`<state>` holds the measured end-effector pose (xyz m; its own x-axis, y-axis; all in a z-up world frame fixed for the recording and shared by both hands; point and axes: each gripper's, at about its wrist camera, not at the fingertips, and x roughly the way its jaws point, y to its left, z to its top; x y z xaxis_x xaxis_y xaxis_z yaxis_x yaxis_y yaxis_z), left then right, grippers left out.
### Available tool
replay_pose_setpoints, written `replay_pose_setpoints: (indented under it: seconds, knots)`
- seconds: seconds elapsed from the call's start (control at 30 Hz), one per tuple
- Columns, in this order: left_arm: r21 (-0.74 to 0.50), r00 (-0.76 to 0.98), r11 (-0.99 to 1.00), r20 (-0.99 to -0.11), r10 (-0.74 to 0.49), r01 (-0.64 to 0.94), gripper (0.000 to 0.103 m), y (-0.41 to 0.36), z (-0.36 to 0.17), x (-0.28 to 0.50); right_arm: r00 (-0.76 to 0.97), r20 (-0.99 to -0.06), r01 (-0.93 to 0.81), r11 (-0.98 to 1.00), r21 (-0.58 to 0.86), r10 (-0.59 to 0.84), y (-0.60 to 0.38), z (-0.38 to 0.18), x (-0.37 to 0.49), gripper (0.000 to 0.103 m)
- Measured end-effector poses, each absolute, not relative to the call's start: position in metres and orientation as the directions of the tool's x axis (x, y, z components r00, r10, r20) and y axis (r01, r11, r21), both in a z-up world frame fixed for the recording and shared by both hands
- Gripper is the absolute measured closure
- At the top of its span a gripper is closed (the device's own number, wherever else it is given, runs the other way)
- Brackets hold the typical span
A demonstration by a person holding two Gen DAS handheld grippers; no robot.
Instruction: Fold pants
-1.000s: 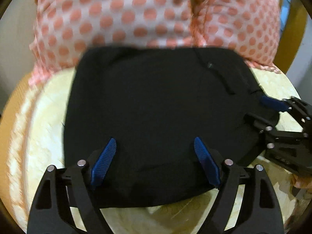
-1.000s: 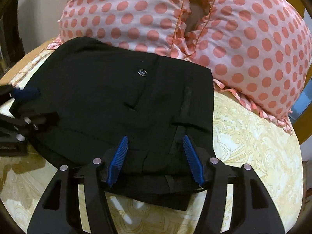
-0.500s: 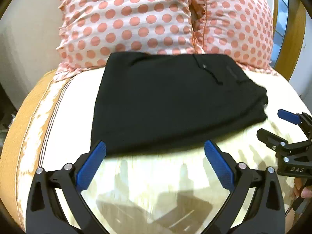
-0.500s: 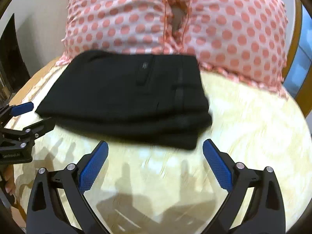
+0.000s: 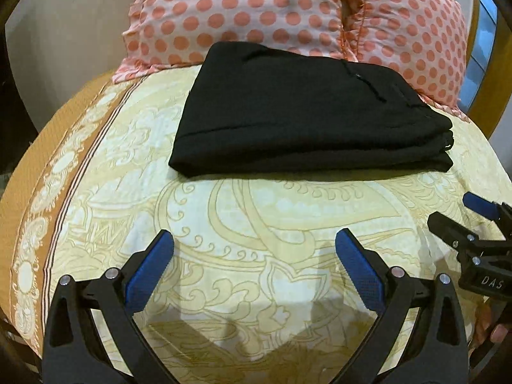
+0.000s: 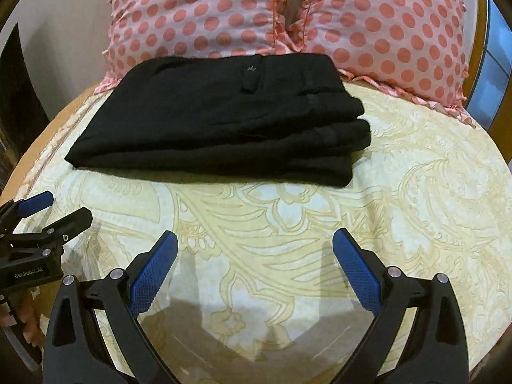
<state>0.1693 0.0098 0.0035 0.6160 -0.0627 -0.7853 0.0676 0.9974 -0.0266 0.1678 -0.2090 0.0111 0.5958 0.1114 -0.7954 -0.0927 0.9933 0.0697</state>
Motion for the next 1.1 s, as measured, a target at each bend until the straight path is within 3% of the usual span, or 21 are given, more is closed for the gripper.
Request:
replay_pose_setpoints:
  seconds: [0.17,1.1]
  knots:
    - [0.025,0.615,0.997,-0.788,-0.027,0.076,0.002,0.0035,-0.0015,0.1662,0.565,-0.82,-0.085,0.995,0.054,0.093,-0.2048,0.003,0.1698,0.002]
    - [0.017,0.614,0.997,-0.789,-0.035,0.079,0.002,0.0043,-0.0016,0.1682,0.575,-0.814,-0.081,0.996,0.043,0.081,-0.2036,0.0023,0.1673,0.001]
